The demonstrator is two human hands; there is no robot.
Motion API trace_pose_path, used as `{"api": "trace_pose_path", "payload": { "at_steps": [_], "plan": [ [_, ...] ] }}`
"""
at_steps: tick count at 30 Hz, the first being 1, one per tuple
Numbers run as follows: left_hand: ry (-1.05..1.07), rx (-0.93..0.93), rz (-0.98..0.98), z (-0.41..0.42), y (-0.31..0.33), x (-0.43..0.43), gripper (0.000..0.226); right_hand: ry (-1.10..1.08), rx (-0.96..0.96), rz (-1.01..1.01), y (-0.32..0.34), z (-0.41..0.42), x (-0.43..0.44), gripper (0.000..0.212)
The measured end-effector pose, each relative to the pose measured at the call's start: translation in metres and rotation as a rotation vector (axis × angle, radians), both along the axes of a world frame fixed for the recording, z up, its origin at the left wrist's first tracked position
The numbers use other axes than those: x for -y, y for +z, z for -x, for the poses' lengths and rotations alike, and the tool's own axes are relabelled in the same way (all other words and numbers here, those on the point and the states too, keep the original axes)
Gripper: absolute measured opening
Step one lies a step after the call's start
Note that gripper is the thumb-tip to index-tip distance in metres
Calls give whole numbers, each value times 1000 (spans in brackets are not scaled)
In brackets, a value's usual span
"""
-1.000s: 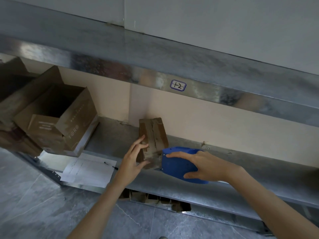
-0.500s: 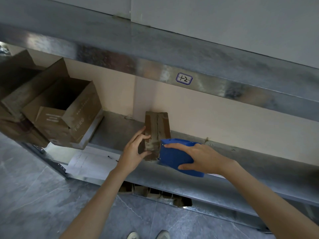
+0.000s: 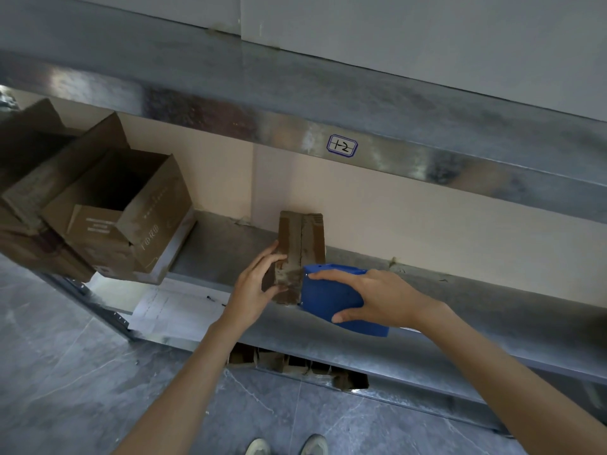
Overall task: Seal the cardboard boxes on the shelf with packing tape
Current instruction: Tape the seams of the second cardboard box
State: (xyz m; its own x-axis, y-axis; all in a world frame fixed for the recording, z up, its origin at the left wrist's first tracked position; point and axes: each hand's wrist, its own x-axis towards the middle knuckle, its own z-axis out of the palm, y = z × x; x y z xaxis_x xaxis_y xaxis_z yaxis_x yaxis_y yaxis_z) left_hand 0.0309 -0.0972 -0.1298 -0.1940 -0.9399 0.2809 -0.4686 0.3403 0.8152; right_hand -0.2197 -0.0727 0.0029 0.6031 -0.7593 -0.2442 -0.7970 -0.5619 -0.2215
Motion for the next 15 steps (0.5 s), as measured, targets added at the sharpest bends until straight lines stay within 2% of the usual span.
{"api": "trace_pose_path", "payload": {
  "at_steps": [5,15],
  "plan": [
    [-41,53,-26,-6,-2,1,67,11,5,120,-1,2,-2,64],
    [-58,66,-32,-8,-2,2,57,32,10,87,5,29,1,63]
  ]
}}
